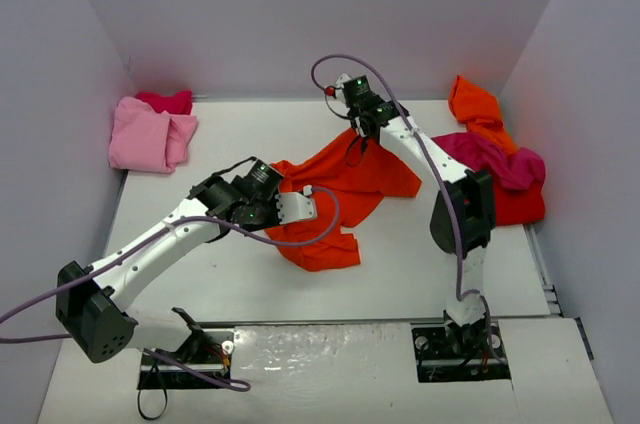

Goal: Fold and stack the t-shirts
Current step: Flatten out the tshirt

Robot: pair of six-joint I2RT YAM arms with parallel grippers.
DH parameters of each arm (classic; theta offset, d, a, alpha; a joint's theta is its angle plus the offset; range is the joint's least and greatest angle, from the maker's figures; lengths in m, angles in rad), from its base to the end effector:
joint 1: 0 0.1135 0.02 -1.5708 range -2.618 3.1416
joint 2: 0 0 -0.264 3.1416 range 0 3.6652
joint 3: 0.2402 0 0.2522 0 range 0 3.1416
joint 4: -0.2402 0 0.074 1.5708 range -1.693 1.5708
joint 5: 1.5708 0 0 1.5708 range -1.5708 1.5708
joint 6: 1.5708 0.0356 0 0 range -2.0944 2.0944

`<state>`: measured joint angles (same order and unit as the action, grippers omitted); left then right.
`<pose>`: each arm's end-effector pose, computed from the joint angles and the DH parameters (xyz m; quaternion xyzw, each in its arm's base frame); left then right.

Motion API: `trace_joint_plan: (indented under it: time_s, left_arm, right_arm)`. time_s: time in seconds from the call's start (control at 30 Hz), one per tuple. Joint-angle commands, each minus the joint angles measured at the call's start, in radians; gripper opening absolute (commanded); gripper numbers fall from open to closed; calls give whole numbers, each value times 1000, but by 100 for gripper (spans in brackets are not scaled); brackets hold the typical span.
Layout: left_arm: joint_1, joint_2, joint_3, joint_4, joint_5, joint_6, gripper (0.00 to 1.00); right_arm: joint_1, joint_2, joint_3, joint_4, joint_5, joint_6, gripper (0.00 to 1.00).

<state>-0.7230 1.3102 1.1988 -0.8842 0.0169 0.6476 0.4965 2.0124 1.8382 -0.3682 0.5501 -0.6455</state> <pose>0.1958 -0.1736 0.3090 0.6087 0.7409 -0.0188 0.2831 0.4255 0.2094 0.3149 -0.3405 0.7772 -0.2711 0.4544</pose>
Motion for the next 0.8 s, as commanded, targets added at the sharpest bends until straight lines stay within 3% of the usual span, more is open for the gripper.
trace_joint_plan:
  time_s: [0.0,0.2,0.23,0.27,0.3,0.33,0.43,0.6,0.7,0.77]
  left_arm:
    - [14,-8,23,31,-36,-3,1]
    - [31,22,22,42,-40,-5,1]
    - [31,33,27,42,-40,-5,0]
    - [31,45,33,41,-40,-6,0]
    - [31,64,38,41,-40,-4,0]
    - [31,76,43,42,-39,-3,0]
    - [31,115,60,68,-57,-3,0]
    - [30,166,87,138,-116,-15,0]
    - [32,193,135,166,-129,-29,0]
    - [33,210,156,200,-142,-29,0]
  right_arm:
    - [-84,165,202,355,217,-87,0]
    - [-138,354,349,706,320,-242,0]
    - [-143,375,357,772,326,-273,8]
    - [-149,392,360,826,326,-298,23]
    - [-157,409,367,882,338,-316,68]
    - [-164,424,376,936,351,-335,99]
    - [-168,424,379,1050,365,-382,100]
    - [-171,325,415,1021,348,-356,100]
    - [-172,241,435,867,322,-268,100]
    - [-176,159,415,603,238,-112,98]
